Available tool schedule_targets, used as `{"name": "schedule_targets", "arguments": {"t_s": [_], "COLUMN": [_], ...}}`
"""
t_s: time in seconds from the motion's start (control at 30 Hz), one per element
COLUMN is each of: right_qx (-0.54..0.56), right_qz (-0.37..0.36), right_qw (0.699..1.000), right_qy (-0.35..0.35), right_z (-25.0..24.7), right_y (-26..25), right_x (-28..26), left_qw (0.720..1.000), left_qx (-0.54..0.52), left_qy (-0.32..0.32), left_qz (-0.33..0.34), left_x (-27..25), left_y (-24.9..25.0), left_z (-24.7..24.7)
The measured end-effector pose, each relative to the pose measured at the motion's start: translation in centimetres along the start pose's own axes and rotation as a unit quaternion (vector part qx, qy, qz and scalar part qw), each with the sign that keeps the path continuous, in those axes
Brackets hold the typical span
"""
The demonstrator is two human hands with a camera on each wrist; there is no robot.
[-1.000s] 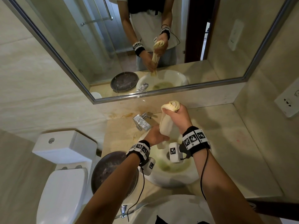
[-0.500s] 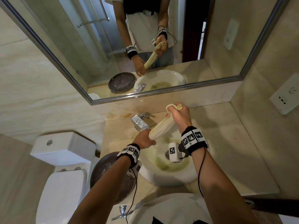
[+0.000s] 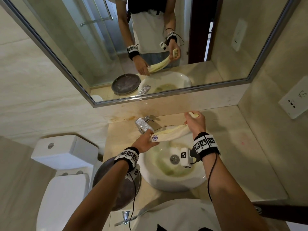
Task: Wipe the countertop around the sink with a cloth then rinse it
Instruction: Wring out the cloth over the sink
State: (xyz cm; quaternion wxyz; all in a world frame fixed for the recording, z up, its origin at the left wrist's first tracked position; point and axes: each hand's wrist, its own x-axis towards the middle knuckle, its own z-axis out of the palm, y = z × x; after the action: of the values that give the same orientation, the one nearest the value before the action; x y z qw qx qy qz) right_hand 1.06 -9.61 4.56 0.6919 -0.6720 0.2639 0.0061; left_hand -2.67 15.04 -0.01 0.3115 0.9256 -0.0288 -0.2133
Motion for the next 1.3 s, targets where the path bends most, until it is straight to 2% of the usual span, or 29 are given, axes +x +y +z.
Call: {"name": "schedule_targets", "arguments": {"t_s": [0.2, 0.43, 0.53, 0.67, 0.77, 0.87, 1.0, 1.23, 1.3], "right_qx": [-0.089, -0.235, -0.274, -0.290, -0.275, -0.206, -0.134, -0.105, -0.096], "right_qz": [-0.034, -0.102, -0.107, -0.097, -0.123, -0.157, -0.198, -0.192, -0.197], "right_qw": [0.995, 0.961, 0.947, 0.941, 0.940, 0.950, 0.946, 0.938, 0.938], "right_qy": [-0.021, -0.100, -0.132, -0.145, -0.157, -0.175, -0.221, -0.268, -0.269], "right_z": [-0.8, -0.3, 0.2, 0.5, 0.7, 1.2, 1.6, 2.0, 2.1], "right_y": [1.3, 1.8, 1.7, 2.2, 2.6, 2.1, 1.7, 1.8, 1.5], "right_x": [1.4, 0.2, -0.9, -1.2, -1.0, -1.4, -2.3, -3.3, -3.7], "left_qw": [0.997, 0.994, 0.990, 0.980, 0.978, 0.979, 0.981, 0.982, 0.974], "left_qx": [-0.062, -0.022, -0.029, -0.081, -0.110, -0.102, -0.096, -0.107, -0.147], "left_qy": [0.032, 0.081, 0.106, 0.132, 0.120, 0.114, 0.114, 0.117, 0.149], "left_qz": [0.031, 0.065, 0.089, 0.126, 0.132, 0.135, 0.121, 0.106, 0.086], "left_x": [0.0, 0.4, -0.1, -1.0, -1.3, -1.3, -1.1, -0.9, -1.0], "left_y": [0.4, 2.9, 5.2, 8.0, 9.0, 9.5, 9.6, 9.4, 9.4], "left_z": [-1.2, -1.6, -2.2, -3.2, -3.6, -3.6, -3.5, -3.6, -3.2]}}
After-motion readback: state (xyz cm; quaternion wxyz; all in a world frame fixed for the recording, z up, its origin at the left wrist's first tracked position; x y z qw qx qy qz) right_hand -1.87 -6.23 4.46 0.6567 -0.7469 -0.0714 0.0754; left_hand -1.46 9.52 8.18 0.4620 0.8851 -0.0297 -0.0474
